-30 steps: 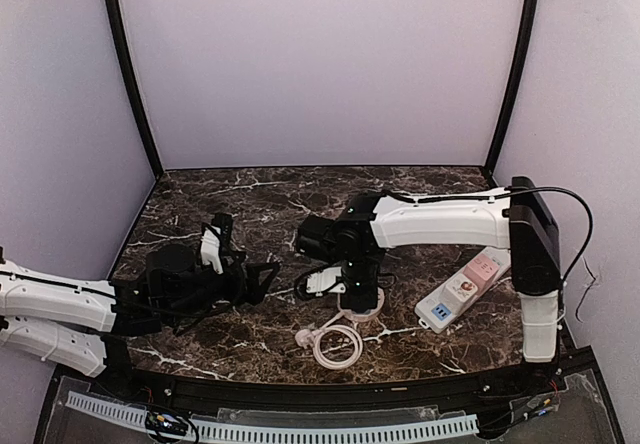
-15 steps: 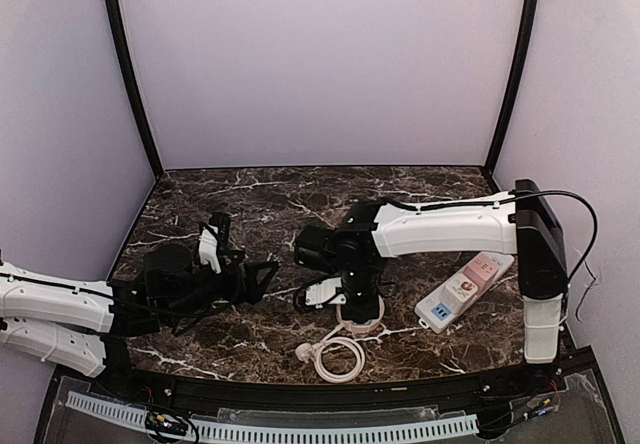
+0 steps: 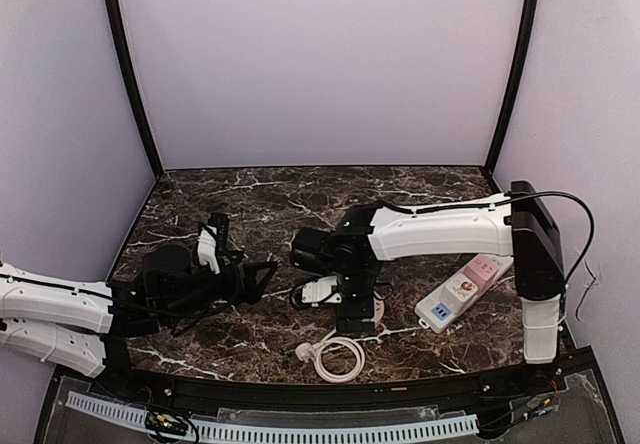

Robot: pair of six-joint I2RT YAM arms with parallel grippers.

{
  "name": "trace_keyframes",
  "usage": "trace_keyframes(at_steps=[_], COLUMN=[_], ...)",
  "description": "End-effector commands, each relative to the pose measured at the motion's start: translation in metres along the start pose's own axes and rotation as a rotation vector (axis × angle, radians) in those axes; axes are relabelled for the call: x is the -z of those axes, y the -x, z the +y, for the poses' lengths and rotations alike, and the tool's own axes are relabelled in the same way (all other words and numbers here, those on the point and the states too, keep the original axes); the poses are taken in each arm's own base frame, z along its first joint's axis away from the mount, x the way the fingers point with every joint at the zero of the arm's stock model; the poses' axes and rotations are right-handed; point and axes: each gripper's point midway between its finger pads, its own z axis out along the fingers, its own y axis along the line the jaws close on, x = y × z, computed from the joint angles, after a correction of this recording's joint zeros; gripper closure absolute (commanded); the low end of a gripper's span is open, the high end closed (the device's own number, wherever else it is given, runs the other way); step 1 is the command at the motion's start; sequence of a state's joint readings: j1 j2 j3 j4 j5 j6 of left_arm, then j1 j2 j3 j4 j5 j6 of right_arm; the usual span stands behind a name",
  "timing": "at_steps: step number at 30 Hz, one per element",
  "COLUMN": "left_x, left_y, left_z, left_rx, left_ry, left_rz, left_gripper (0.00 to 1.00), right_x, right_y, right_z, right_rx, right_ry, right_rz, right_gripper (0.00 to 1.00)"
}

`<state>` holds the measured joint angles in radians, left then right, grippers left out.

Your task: Insert the plug

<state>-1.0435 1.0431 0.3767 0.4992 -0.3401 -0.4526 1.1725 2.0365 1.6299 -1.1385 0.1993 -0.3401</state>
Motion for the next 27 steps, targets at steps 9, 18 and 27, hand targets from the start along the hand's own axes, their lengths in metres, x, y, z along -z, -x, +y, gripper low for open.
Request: trace_keyframes(at_steps=[9, 18, 27], left_x=[0.005, 0.009, 0.027], left_y=[-0.005, -0.005, -0.011], left_z=[0.015, 0.043, 0.084], left_rx=[0.002, 0.022, 0.021], left_ry=[0.068, 0.238, 0.488], left_rz=[0.004, 0.013, 0.059], left_gripper=[0.02, 0.02, 0.02], right_x=[0.065, 0.079, 0.085], right_y=[0.005, 0.005, -0.013], right_z=[-0.031, -0.062, -0.058], right_rx=[-0.136, -0.385, -0.718], right_ry=[-0.190, -0.382, -0.353], right_rz=[-0.148, -0.332, -0.559], right_gripper=[0.01, 0.01, 0.01])
